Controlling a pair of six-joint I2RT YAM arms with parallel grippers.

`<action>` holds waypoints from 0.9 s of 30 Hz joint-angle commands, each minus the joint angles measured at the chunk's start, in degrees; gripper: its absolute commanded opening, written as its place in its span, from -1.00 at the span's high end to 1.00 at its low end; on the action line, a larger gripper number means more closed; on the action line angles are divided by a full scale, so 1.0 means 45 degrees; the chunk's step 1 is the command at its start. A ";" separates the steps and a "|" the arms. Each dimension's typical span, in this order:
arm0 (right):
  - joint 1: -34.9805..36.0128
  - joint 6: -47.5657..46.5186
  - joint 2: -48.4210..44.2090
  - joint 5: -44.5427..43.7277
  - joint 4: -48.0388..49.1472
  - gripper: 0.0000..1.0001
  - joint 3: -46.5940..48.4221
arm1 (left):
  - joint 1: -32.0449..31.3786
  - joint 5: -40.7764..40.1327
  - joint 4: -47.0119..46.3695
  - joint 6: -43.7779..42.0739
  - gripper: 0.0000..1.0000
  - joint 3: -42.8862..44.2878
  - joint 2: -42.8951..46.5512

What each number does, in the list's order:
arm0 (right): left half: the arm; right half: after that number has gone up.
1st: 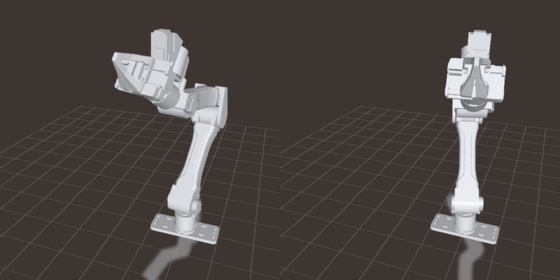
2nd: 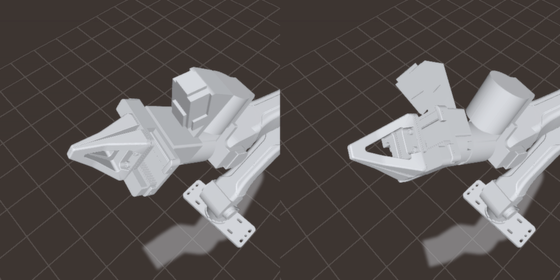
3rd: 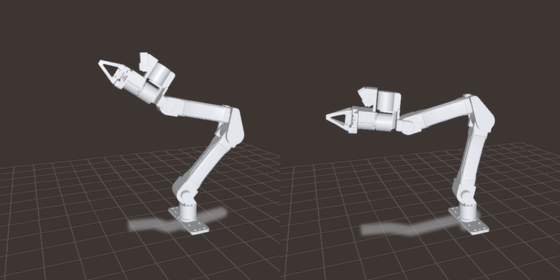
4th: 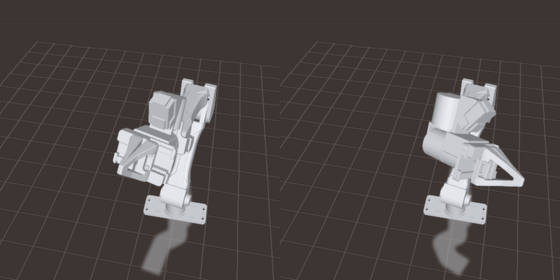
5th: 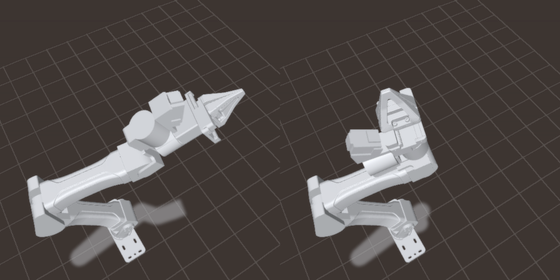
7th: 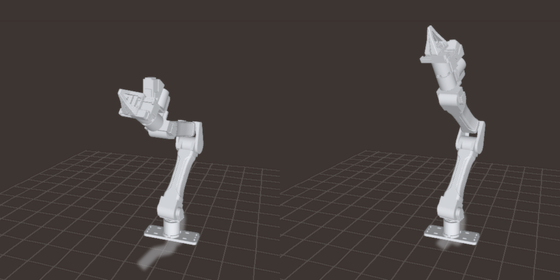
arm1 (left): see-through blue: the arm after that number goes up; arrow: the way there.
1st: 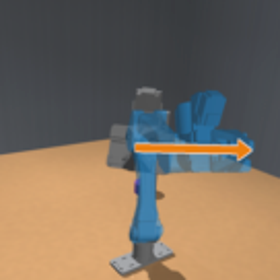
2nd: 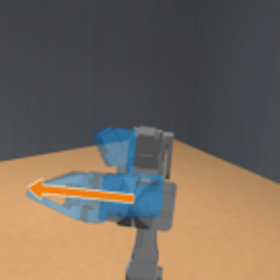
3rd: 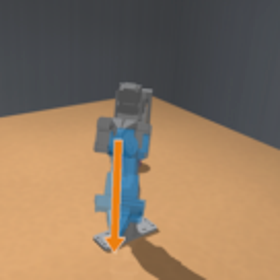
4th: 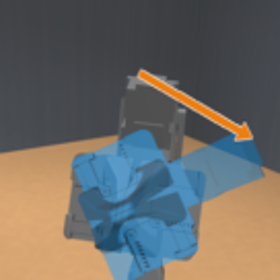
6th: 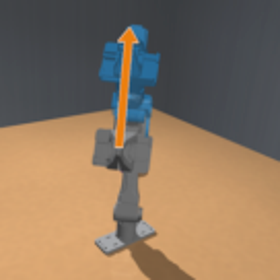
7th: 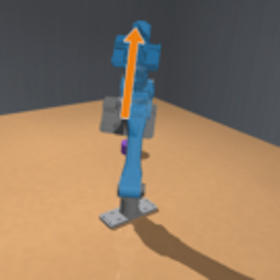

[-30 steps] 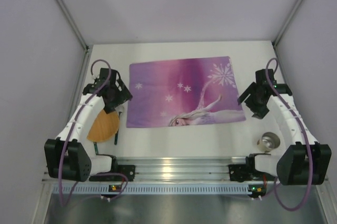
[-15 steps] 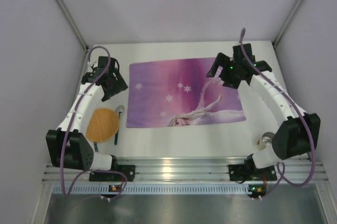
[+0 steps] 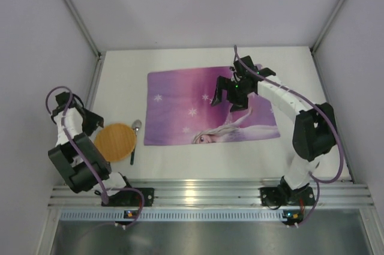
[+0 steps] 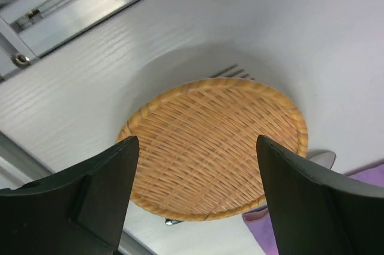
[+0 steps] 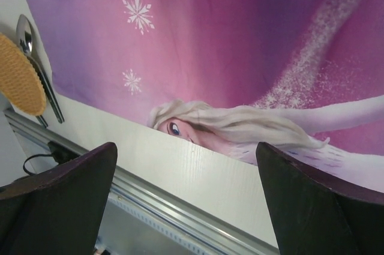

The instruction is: Set the dinner table for one person

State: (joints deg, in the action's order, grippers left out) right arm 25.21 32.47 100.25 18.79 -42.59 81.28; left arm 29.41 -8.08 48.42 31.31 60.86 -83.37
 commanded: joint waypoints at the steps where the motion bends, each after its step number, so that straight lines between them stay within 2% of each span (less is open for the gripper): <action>1: 0.0003 -0.0652 0.0241 0.0629 -0.0671 -0.99 0.0630 | 0.1699 0.3253 -0.1245 0.0422 -0.69 -0.1736 0.0732; 3: 0.0022 -0.0730 0.0320 0.0727 -0.0887 -1.00 0.0630 | 0.2349 0.4562 -0.2418 0.1008 -0.70 -0.2797 0.1511; 7: 0.0042 -0.1218 0.0399 0.0592 -0.1394 -1.00 0.0767 | 0.2644 0.4511 -0.2968 0.0992 -0.70 -0.3914 0.2179; 15: 0.0120 -0.1219 0.0243 0.0318 -0.1903 -0.99 0.0962 | 0.2723 0.4528 -0.3085 0.0874 -0.68 -0.4248 0.3096; 19: 0.0217 -0.1122 -0.0050 0.0083 -0.1981 -0.99 0.0613 | 0.2703 0.4900 -0.3494 0.0972 -0.68 -0.4675 0.3059; 24: 0.0354 -0.0946 -0.0285 -0.0073 -0.1962 -1.00 0.0260 | 0.2606 0.5350 -0.5231 0.1225 -0.63 -0.5398 0.2514; 27: 0.0335 -0.0946 -0.0343 -0.0190 -0.1962 -0.99 0.0201 | 0.1963 0.5194 -0.6051 0.1459 -0.65 -0.5634 0.1830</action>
State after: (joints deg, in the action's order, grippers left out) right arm 25.87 28.05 101.95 19.11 -50.17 82.70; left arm 40.07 15.66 28.71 36.93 36.88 -72.44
